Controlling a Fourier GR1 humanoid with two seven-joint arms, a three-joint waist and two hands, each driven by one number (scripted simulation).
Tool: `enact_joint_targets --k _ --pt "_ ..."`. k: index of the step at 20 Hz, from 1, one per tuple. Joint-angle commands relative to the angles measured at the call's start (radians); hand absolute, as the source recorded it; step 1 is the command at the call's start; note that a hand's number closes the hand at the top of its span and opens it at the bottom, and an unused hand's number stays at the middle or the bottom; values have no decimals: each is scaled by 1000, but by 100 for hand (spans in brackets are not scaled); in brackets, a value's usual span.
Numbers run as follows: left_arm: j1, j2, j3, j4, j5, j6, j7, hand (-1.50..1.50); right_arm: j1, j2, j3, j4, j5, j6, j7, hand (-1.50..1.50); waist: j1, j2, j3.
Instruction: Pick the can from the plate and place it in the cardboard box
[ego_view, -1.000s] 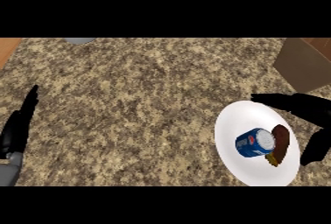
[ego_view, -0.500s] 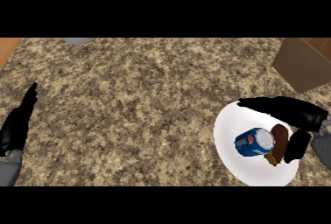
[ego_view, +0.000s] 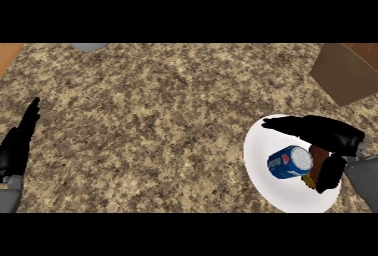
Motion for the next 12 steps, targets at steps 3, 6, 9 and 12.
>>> enact_joint_targets --k 3,6,9,12 --pt "-60 -5 48 7 -27 -35 45 0 23 51 -17 -44 20 38 -35 -150 -1 1 0" --pt "27 -19 56 -65 -28 -56 56 0 35 57 -40 -98 11 76 -33 -150 2 0 0" --pt "-14 -58 47 -46 -64 -42 67 0 52 40 -63 -164 3 144 12 -150 -1 0 0" --pt "52 -52 48 -106 -74 -49 55 0 56 70 -10 -197 52 149 104 -150 3 0 0"
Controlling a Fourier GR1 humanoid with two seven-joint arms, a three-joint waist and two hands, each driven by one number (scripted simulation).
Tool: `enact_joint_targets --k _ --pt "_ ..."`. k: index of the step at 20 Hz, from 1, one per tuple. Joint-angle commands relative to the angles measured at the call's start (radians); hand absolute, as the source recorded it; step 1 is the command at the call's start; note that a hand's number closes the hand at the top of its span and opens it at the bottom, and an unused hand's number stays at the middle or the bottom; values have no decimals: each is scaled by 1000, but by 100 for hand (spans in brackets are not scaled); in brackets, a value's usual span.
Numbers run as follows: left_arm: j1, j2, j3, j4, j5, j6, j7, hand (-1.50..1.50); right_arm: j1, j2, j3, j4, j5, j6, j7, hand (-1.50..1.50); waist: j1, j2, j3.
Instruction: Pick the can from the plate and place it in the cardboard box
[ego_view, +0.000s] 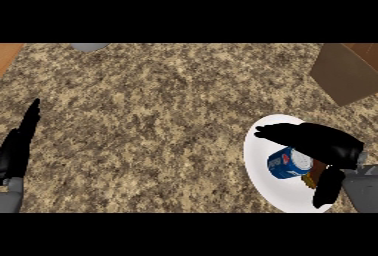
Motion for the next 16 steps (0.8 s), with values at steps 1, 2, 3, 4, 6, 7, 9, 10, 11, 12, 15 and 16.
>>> enact_joint_targets --k 1,2,3,4,6,7,9,10,11,12,15,16 --pt "-4 -17 22 29 -22 -3 -33 0 29 -11 29 -32 60 36 4 -150 -1 1 0" --pt "54 4 24 -87 8 -47 42 0 44 40 37 -51 61 42 79 -150 3 0 0" --pt "-25 -3 44 65 -10 -40 -47 0 -9 87 64 49 104 -7 77 -150 2 2 0" --pt "-29 -49 19 81 -41 -6 -59 0 11 34 37 60 100 8 19 -150 0 2 0" --pt "-98 -17 46 100 -36 -36 4 0 23 63 52 37 126 21 69 -150 -2 2 0" --pt "-38 -30 47 49 -34 -46 -12 0 15 59 61 98 164 -25 13 -150 2 2 0" --pt "3 -61 25 -12 -56 -15 2 0 82 131 116 70 207 -91 68 -150 2 1 0" --pt "-29 -36 79 97 -31 -57 -82 0 17 126 39 99 176 -47 61 150 1 2 0" --pt "-34 -51 51 27 -56 -35 6 0 60 99 69 54 225 -126 23 150 0 1 0" --pt "4 -24 78 55 -20 -62 -87 0 35 119 81 77 246 -220 4 150 5 2 0" --pt "-5 -38 49 -30 -60 -51 18 0 71 73 52 79 276 -299 -79 150 0 1 1" --pt "-9 -56 48 16 -64 -40 -10 0 -4 146 70 178 311 -353 -50 150 6 3 1"
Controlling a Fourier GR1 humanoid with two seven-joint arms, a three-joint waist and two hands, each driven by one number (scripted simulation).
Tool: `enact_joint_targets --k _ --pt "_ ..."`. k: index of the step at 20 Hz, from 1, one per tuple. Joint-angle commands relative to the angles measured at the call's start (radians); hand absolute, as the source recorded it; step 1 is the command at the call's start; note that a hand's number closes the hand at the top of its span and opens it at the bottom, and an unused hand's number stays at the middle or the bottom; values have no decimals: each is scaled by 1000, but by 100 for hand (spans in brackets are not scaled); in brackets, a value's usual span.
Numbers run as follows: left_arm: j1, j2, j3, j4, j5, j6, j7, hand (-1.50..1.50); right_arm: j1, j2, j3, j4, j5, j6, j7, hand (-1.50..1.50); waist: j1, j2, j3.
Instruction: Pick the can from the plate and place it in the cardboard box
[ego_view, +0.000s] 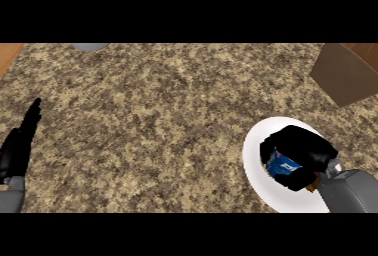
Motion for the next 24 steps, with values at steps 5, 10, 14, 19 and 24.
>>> enact_joint_targets --k 5,10,14,19,24 --pt "-51 -14 36 120 -13 -14 -73 0 -41 21 -40 24 92 -169 -49 150 -7 4 3" --pt "12 -7 44 31 4 2 -22 0 28 -236 -499 286 -43 -291 -63 150 -62 15 12" --pt "9 7 59 32 8 1 -26 0 41 -375 -704 445 -73 -392 -94 150 -49 15 11" --pt "15 -11 35 -2 9 -13 -31 0 -7 -521 -870 671 -134 -515 -273 150 4 13 10" --pt "-21 -29 5 -4 -28 3 -7 0 -107 -572 -918 823 -194 -604 -507 150 18 12 8"
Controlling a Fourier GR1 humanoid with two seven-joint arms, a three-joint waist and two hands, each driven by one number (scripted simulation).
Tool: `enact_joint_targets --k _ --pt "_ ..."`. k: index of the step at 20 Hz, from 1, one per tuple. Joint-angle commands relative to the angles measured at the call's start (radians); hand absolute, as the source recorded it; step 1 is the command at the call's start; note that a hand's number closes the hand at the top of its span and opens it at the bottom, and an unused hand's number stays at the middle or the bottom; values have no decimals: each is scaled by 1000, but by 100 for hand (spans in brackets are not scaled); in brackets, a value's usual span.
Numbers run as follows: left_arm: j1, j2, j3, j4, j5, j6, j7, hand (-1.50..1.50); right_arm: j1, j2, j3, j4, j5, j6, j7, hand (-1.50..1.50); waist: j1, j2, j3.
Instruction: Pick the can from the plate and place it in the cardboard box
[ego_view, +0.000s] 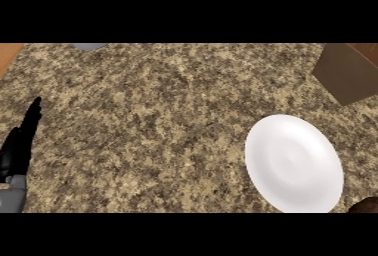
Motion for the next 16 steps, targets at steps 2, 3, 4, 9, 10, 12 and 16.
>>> enact_joint_targets --k 2,3,4,9,10,12,16 --pt "22 -16 -5 14 0 -7 -42 0 -131 -121 -57 209 -49 -12 -182 150 29 2 -2" --pt "6 -45 -40 16 -35 12 -13 0 -142 -87 -29 248 -32 -56 -225 150 20 0 -3" --pt "10 -34 -32 7 -26 -3 -16 0 -216 -114 -6 277 -24 -12 -184 150 28 0 -3" --pt "-34 -8 -8 7 -12 -30 18 0 -364 -76 32 369 -32 48 -173 150 31 1 -4" --pt "-24 -7 0 32 -11 -30 -19 0 -383 -55 32 376 -44 65 -177 150 31 1 -4" --pt "-61 -13 -17 11 -23 -29 21 0 -493 -63 60 389 -31 127 -80 150 40 2 -5" --pt "-31 -17 -18 13 -33 -25 -20 0 -609 -21 58 463 -24 76 -1 150 52 7 -4"
